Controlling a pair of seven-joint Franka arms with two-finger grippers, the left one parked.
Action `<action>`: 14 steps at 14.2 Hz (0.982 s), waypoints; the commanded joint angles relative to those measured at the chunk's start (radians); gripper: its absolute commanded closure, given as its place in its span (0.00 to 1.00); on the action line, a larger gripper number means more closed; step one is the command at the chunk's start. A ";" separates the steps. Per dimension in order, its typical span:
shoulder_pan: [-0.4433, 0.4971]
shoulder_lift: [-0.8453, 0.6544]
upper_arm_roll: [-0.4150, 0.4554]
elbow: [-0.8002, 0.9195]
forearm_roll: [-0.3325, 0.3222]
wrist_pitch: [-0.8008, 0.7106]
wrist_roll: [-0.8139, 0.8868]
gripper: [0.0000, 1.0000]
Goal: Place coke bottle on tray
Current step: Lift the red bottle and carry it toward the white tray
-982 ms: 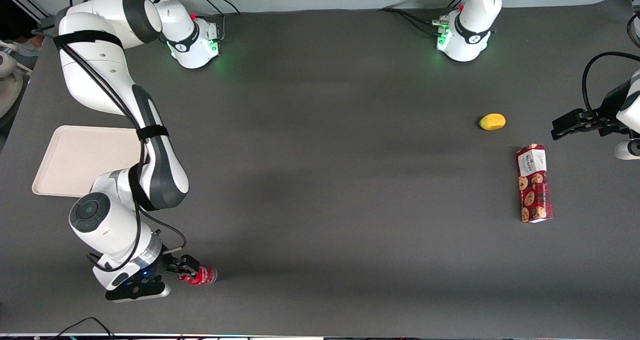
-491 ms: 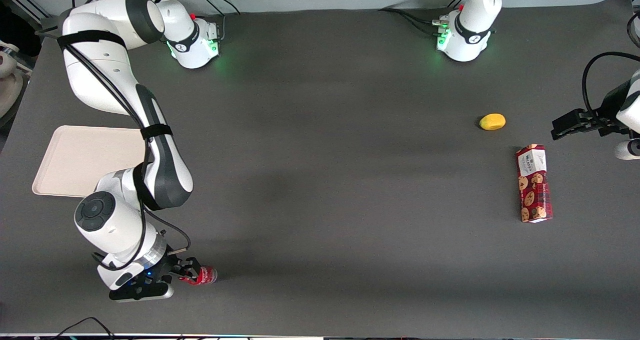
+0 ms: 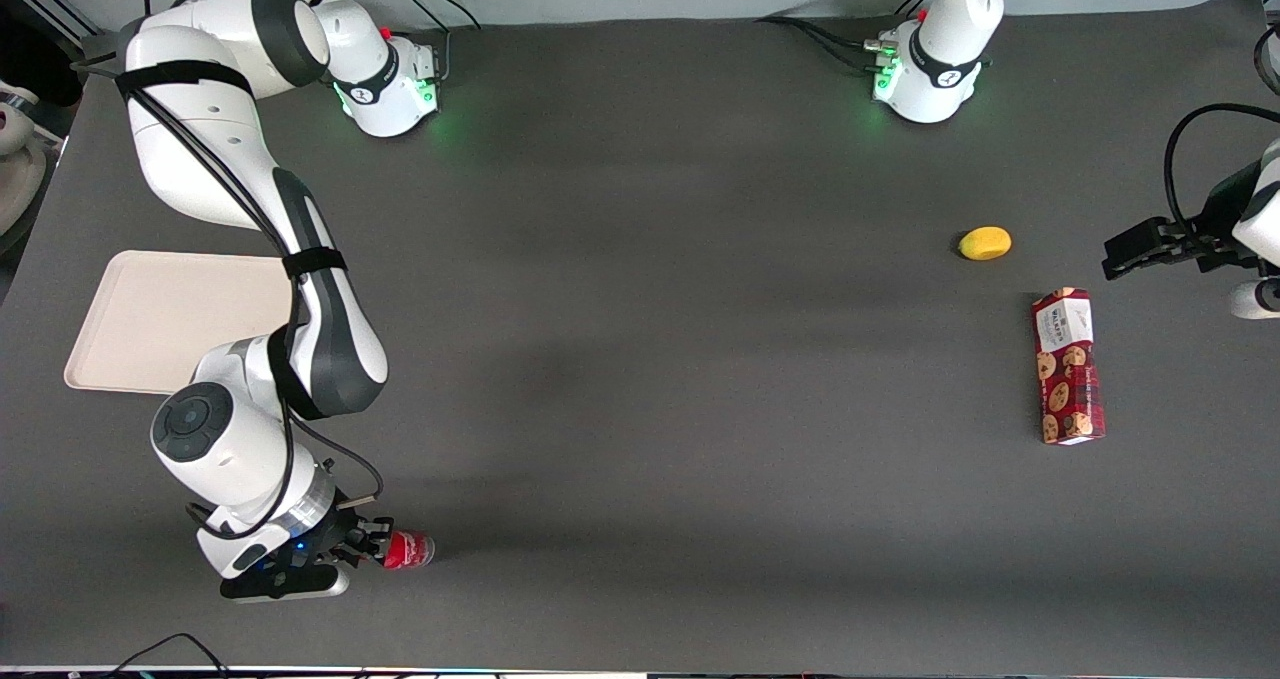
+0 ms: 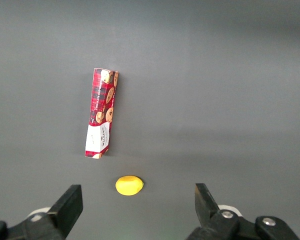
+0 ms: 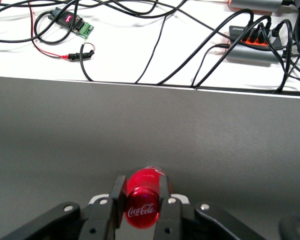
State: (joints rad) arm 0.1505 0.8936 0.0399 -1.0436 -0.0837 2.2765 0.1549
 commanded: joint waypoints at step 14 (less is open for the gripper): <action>-0.034 -0.534 0.081 0.033 -0.073 -0.822 -0.274 1.00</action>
State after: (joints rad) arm 0.1359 0.4823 0.1145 -0.9725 -0.1326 1.5308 -0.0352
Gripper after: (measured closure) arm 0.700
